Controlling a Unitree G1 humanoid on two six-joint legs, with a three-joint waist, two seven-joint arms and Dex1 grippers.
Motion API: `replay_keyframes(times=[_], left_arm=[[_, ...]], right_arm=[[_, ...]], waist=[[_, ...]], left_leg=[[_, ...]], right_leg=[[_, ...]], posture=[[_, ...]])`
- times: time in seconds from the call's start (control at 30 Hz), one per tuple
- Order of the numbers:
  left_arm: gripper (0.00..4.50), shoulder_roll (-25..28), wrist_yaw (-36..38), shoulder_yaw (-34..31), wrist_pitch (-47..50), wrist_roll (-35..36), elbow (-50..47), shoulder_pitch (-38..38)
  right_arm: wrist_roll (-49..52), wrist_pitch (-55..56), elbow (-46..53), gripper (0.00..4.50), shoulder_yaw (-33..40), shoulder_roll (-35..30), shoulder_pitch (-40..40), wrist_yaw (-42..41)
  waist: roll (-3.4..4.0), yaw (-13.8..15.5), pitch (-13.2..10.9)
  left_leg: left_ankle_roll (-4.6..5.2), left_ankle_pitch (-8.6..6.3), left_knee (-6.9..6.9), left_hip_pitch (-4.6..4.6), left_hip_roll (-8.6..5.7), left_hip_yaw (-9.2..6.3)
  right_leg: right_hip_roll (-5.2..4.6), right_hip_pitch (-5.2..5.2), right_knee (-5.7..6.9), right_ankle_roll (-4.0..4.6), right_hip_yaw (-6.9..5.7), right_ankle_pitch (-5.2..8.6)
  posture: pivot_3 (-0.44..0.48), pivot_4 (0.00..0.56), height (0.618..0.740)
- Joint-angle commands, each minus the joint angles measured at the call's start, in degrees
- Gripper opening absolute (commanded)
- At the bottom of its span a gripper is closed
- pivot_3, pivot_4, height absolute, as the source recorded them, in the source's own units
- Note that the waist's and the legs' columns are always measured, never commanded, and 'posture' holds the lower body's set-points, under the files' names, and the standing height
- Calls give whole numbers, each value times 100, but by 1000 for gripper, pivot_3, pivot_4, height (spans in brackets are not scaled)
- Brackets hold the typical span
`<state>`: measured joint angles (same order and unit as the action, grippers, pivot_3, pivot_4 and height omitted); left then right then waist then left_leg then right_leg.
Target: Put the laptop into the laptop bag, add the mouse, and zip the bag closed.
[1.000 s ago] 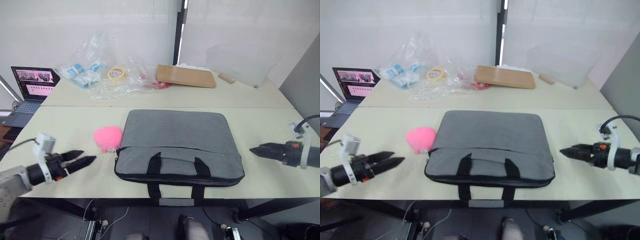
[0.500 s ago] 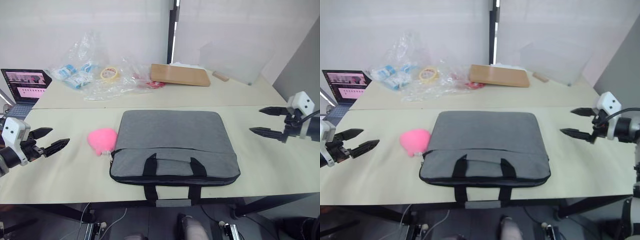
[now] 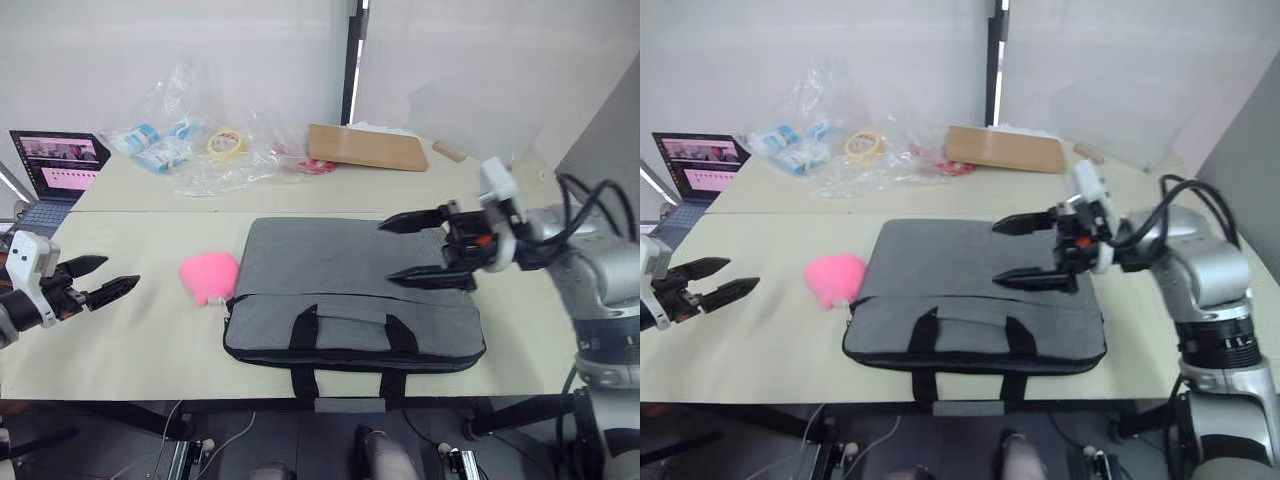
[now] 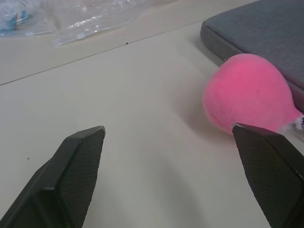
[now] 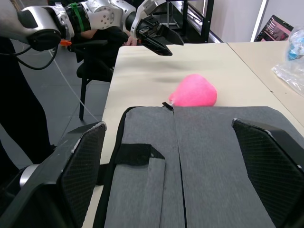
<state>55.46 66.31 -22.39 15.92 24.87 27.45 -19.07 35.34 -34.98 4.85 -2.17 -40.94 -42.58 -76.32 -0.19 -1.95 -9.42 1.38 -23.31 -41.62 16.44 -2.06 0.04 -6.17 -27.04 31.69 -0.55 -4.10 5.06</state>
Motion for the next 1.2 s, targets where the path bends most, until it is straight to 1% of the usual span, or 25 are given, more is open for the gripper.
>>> replay_keyframes(times=[0.03,0.17,0.2,0.23,0.3,0.4,0.6,0.63,0.77,0.9,1.03,1.2], left_arm=[[4500,-24,166,252,207,89,-366,-331],[4500,-60,316,607,344,-32,-328,-682],[4500,-82,354,716,365,-64,-286,-810],[4500,-102,431,874,393,-117,-229,-959],[4500,-176,651,1251,378,-286,0,-1325],[4500,-262,911,1573,358,-466,358,-1717],[4500,-461,1154,2072,-39,-998,1256,-2363],[4500,-480,1248,2145,-43,-1056,1363,-2437],[4500,-539,1541,2345,-43,-1227,1574,-2550],[4500,-516,1623,2434,-202,-1402,1623,-2493],[3347,-397,1719,2289,-24,-1313,1406,-2357],[1693,-147,1782,2118,64,-1247,974,-1877]], right_arm=[[-443,415,-149,4471,-281,388,-143,419],[-776,853,-426,4471,-559,793,-134,484],[-838,955,-555,4232,-608,909,-140,500],[-872,994,-737,3917,-647,1039,-164,499],[-1180,1406,-1276,3307,-851,1310,-249,438],[-1559,1895,-1902,2269,-1037,1626,-354,440],[-2031,2531,-2681,223,-1338,1943,-336,219],[-2142,2610,-2826,62,-1408,1951,-319,175],[-2533,3005,-3293,62,-1554,1981,-249,177],[-2671,3166,-3484,62,-1535,1984,-179,280],[-2675,3180,-3517,0,-1479,1988,-142,328],[-2737,3212,-3558,0,-1501,2026,-148,378]], waist=[[-3,-10,1],[-3,-70,1],[-3,-84,1],[-3,-91,1],[-4,-102,2],[-5,-137,2],[-5,-223,2],[-5,-225,2],[-8,-225,5],[-25,-217,15],[-41,-207,25],[-41,-208,26]], left_leg=[[0,0,-4,0,0,0],[1,0,-5,-4,-1,3],[1,0,-5,-6,-1,3],[1,1,-6,-7,-1,3],[1,1,-10,-7,-2,4],[2,1,-23,-9,-4,4],[4,1,-23,-7,-4,-1],[3,2,-23,-8,-4,-1],[4,2,-26,-10,-3,-1],[4,2,-27,-14,-2,-1],[4,1,-33,-15,-2,-2],[4,1,-31,-18,0,-5]], right_leg=[[0,0,6,0,0,0],[2,-1,17,4,4,2],[2,-1,18,5,3,3],[2,-1,18,5,3,3],[2,0,20,5,3,2],[2,5,31,6,6,2],[2,4,33,7,8,3],[2,4,34,8,8,3],[2,3,38,8,9,4],[2,4,43,8,13,4],[2,8,48,8,19,4],[2,6,48,8,20,4]], posture=[[0,150,740],[0,150,740],[0,150,740],[0,150,740],[0,150,740],[0,150,740],[0,150,740],[0,150,740],[0,150,740],[0,150,740],[0,150,740],[0,150,740]])
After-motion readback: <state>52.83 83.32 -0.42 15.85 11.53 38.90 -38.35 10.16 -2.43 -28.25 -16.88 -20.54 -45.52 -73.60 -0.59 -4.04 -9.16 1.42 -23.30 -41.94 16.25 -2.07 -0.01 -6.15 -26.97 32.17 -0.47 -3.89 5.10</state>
